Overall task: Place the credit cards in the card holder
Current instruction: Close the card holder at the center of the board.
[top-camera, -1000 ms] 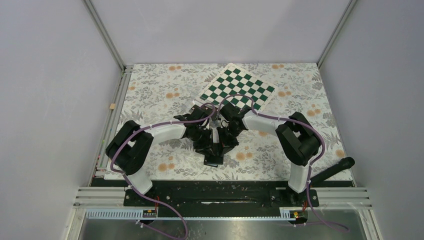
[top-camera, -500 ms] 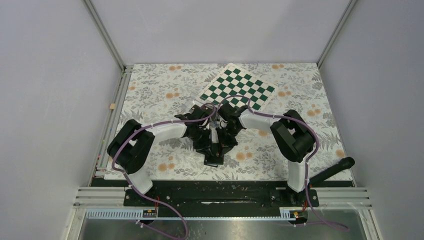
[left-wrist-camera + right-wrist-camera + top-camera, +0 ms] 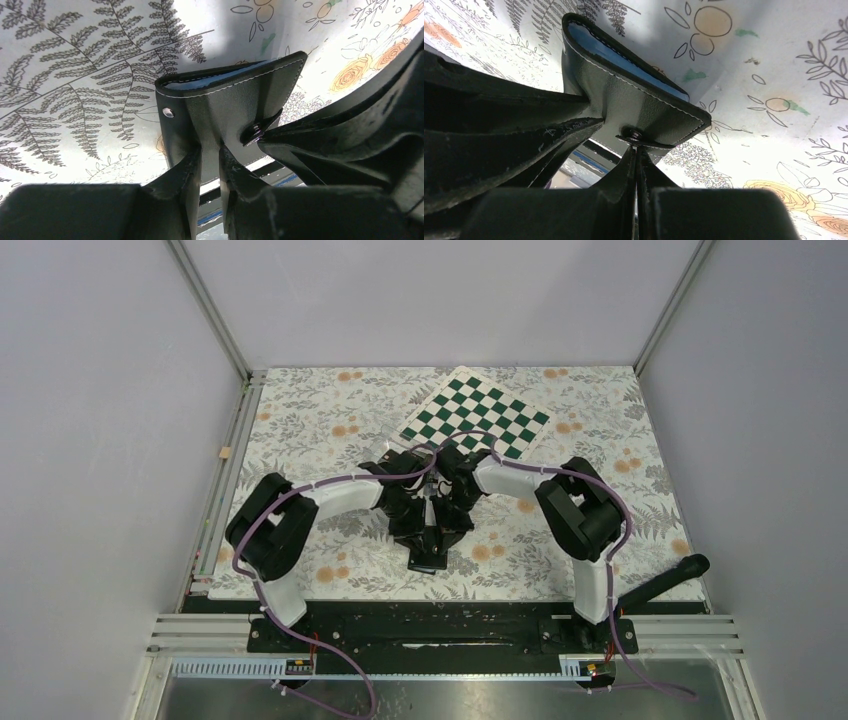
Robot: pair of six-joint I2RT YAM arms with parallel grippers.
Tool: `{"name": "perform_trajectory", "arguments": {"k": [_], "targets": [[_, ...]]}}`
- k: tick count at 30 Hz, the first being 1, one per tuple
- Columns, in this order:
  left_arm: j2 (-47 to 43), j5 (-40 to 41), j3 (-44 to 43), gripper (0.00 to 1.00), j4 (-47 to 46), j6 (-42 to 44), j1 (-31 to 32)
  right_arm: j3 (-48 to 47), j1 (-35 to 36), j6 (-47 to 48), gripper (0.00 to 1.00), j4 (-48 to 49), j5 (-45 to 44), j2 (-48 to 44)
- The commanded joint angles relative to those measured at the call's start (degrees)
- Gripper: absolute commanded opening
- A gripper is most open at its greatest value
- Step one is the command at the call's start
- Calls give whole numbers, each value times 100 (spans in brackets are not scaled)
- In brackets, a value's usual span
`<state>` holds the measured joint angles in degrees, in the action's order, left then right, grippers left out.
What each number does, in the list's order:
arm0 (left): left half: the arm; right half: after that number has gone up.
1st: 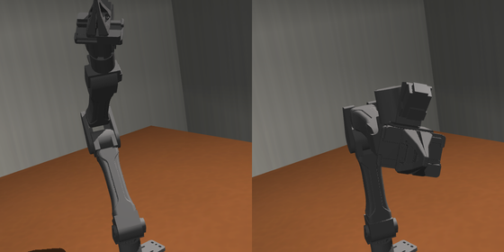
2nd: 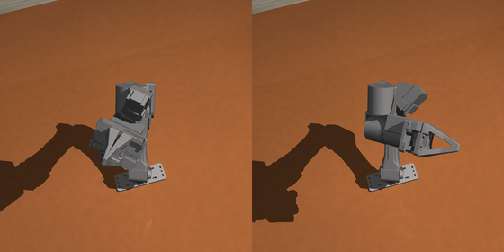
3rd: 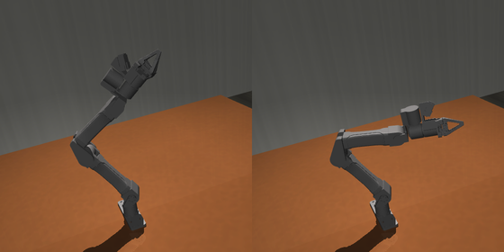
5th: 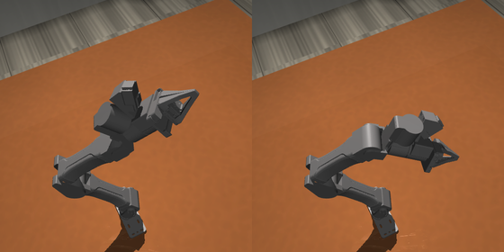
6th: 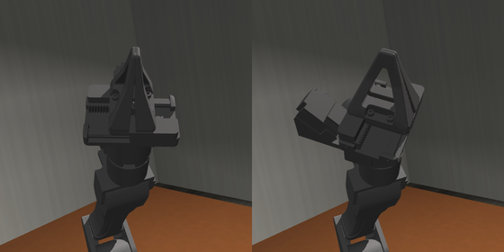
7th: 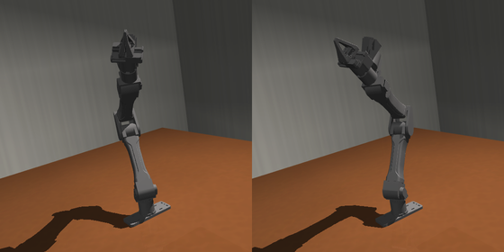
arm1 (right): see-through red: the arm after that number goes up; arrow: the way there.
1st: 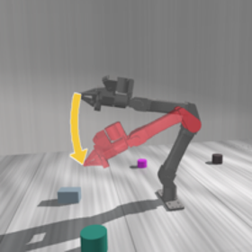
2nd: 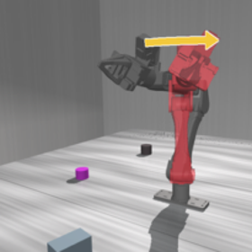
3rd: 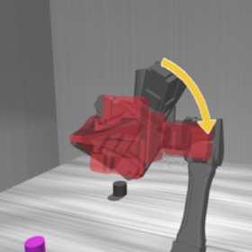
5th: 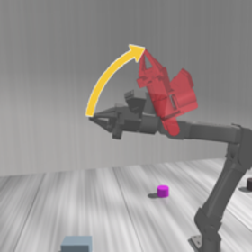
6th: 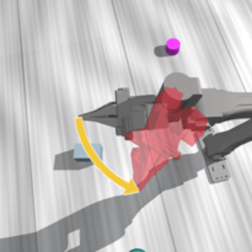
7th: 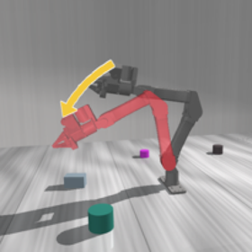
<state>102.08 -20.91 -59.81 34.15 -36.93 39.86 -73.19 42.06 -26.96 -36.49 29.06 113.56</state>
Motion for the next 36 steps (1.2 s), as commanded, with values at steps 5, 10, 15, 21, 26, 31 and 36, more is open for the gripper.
{"name": "perform_trajectory", "arguments": {"k": [5,10,15,21,26,31,36], "targets": [[662,600,71,19,-932,287,518,-433,372,-11,0,-62,-922,796],[603,631,59,20,-926,330,574,-591,417,-90,0,-258,-956,1149],[392,687,95,24,-994,348,599,-746,417,-95,0,-421,-887,1347],[-220,984,116,32,-1051,405,598,-730,417,0,0,-483,-768,1108],[-1125,1441,148,44,-1078,387,534,-613,417,68,0,-500,-746,790],[-1811,1590,149,53,-1089,239,232,-648,417,75,0,-499,-647,616],[-2184,1559,320,63,-1093,145,-67,-746,417,68,0,-527,-590,462]]}}
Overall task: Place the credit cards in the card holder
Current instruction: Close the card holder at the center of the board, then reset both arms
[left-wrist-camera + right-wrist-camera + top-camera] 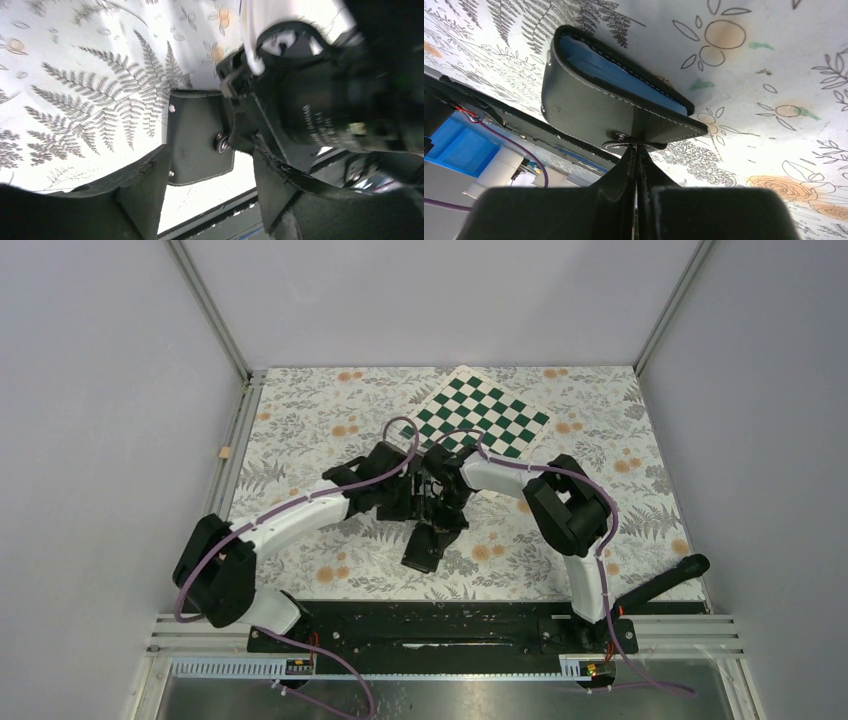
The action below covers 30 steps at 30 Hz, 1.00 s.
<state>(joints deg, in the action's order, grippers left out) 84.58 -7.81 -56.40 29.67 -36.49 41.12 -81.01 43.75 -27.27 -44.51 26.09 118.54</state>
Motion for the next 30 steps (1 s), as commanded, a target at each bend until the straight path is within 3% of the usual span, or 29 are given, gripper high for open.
{"name": "perform_trajectory", "arguments": {"k": [1,9,12,18,24,27,30], "targets": [[-480,257,37,66,-651,80,-243,-5,248,99,0,243,-281,-67],[-1044,145,764,98,-1054,-271,-579,-370,240,128,0,71,-300,-473],[-1347,-112,1127,99,-1521,-495,-822,-447,231,165,1,80,-338,-633],[-1863,-628,1650,99,-2302,-736,-1431,-415,142,148,15,261,-306,-944],[-2219,-1063,1967,99,-2643,-699,-2160,-6,-272,75,35,626,-342,-1481],[-2437,-1172,2055,99,-2686,-548,-2510,464,-679,87,54,915,-471,-1991],[-2617,-929,2015,99,-2429,-188,-2792,1033,-1237,261,81,1184,-908,-2671]]}}
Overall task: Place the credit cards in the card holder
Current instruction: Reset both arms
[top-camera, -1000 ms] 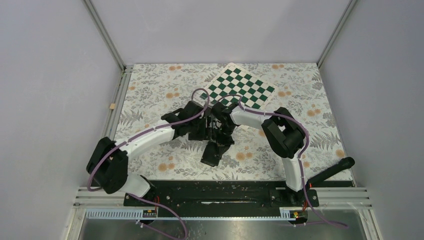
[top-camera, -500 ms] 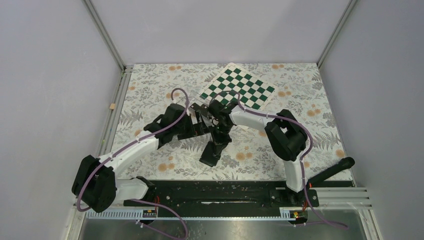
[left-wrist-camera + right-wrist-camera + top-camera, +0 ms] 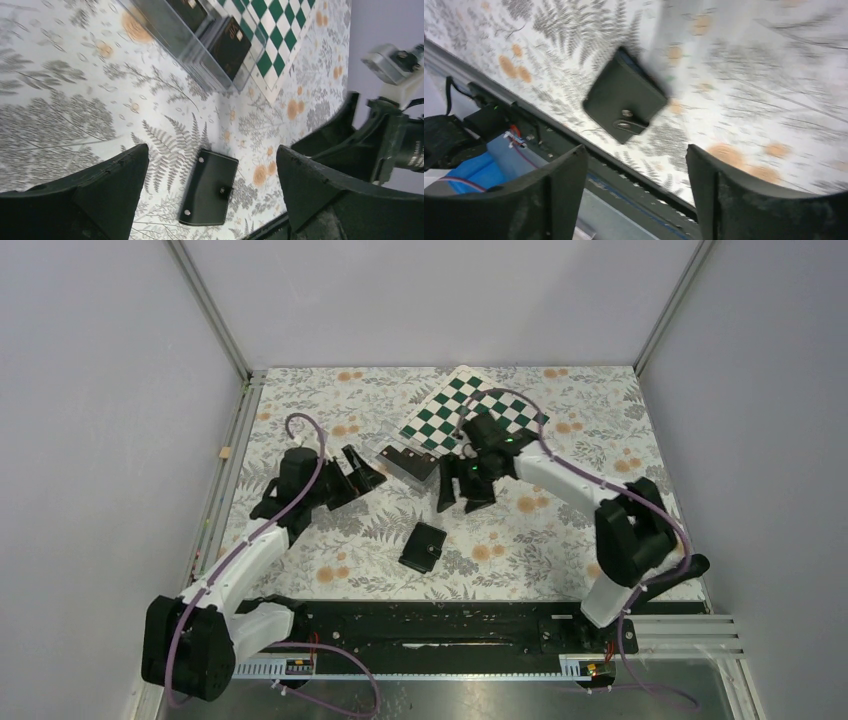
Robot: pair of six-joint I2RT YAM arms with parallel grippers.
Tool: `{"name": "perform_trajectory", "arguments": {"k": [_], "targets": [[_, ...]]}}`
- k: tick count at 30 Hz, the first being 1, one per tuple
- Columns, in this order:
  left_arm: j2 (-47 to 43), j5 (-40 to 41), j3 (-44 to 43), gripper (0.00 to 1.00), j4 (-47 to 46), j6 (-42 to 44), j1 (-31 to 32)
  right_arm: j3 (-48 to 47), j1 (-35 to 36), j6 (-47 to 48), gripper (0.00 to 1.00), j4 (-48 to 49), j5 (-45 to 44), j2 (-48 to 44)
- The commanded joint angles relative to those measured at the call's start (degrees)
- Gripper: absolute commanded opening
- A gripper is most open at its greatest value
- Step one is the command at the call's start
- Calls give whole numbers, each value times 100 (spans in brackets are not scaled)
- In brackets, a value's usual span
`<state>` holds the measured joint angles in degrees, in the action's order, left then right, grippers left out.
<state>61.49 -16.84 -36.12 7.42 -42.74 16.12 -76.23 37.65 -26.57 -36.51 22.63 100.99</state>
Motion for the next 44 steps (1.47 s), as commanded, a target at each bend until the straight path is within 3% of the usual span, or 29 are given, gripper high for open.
{"name": "perform_trajectory", "arguments": {"k": [1,2,9,12,14,17,18,19,22,26,29,31,34,37,44], "targets": [[-367,272,-67,99,-5,624,-347,783,-831,313,91,496,-713,-1180],[-431,518,-107,99,160,817,-385,1020,-1003,481,99,609,-944,-1440],[-1206,3142,237,99,27,2073,-451,3181,-2034,1458,99,2295,-3204,-3535],[-1573,4018,1128,99,-1224,2783,-456,4396,-2156,1984,99,3863,-3933,-4045],[-1763,4389,1783,99,-2205,3201,-468,4662,-2216,2307,99,4272,-4053,-4153],[-1490,4444,2831,99,-4016,3322,-543,5243,-2217,2621,99,5510,-4205,-4051],[-1297,4435,2892,99,-4432,3359,-595,5471,-2237,2623,100,5885,-4279,-4016],[-1167,4187,2733,99,-4239,3485,-671,5778,-2269,2792,100,6422,-4192,-3970],[-367,3691,2829,99,-5616,3764,-783,6002,-2455,2958,99,7032,-3412,-3937],[638,2841,2425,99,-6296,4030,-1032,5732,-2982,2706,100,7392,-2560,-3386],[1654,2763,2742,99,-8005,4033,-1188,5282,-3279,2540,94,6986,-1982,-3027],[1415,2880,2541,99,-7194,3828,-1243,5395,-3368,2764,93,7092,-1966,-3086],[1513,3132,2216,99,-6655,3770,-1227,5818,-3697,2546,99,8186,-2484,-2960],[1547,3108,2228,99,-6751,3804,-1233,5977,-3729,2558,99,9235,-1883,-2280],[1575,2980,2197,99,-6759,3870,-1221,5945,-3728,2511,99,9095,-2088,-2318]]}}
